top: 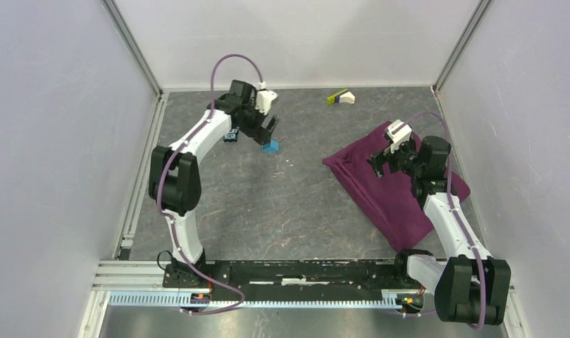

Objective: Open and lay out the surgical kit
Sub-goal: Move the distractor to the center of the board.

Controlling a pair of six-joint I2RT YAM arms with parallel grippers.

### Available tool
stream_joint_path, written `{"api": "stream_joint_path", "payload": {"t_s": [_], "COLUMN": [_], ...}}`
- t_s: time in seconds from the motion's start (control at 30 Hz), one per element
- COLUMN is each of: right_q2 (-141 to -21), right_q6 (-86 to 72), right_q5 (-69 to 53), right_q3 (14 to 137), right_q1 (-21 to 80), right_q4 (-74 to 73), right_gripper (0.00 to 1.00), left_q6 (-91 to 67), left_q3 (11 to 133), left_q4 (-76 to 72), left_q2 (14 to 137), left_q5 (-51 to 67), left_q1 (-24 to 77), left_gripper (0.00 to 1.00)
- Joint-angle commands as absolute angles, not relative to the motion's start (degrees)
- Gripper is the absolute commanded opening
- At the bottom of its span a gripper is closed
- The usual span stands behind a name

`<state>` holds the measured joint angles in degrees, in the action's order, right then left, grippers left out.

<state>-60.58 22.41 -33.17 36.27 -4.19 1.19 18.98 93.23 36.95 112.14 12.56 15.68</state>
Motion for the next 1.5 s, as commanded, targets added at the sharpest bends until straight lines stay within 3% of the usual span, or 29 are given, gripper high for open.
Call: {"api": "stream_joint_path", "payload": {"t_s": [0.0,0.33,0.6,0.77,0.97,1.23,1.37,1.43,1.47], "right_q2": [-59.8,-59.5,-59.9,-60.6,-61.2,-61.5,-61.6,-61.4,-61.3], "right_q6": [22.9,23.0,23.3,23.3,23.3,23.1,23.0,23.0,23.0], "right_q5": [-33.4,-33.2,-32.8,-32.8,-32.8,-32.8,-32.9,-32.9,-32.9], "right_q3": [38.8,38.5,38.6,38.7,38.8,38.9,38.8,38.8,38.8], "right_q1": [-4.2,-4.2,-4.2,-4.2,-4.2,-4.2,-4.2,-4.2,-4.2], "right_q4": [1.8,2.0,1.9,1.8,1.7,1.8,1.8,1.8,1.7], "right_gripper": [0.97,0.97,0.97,0.97,0.97,0.97,0.97,0.97,0.97], "left_q6": [23.1,26.3,27.1,27.9,28.6,25.6,22.7,21.3,20.8], "left_q3": [93.1,103.5,103.6,101.8,104.0,114.5,124.7,129.0,130.4], "left_q4": [32.0,34.9,36.0,36.0,36.3,36.6,38.1,39.0,39.4], "left_q2": [113.1,124.3,127.1,126.1,127.9,134.2,139.6,142.0,142.9], "left_q5": [13.9,13.1,13.2,12.1,9.8,3.2,-0.5,-2.7,-3.0], "left_q1": [19.2,22.4,22.9,22.8,22.0,18.1,14.9,13.5,12.9], "left_gripper": [1.0,1.0,0.98,0.88,0.65,0.5,0.5,0.58,0.69]}}
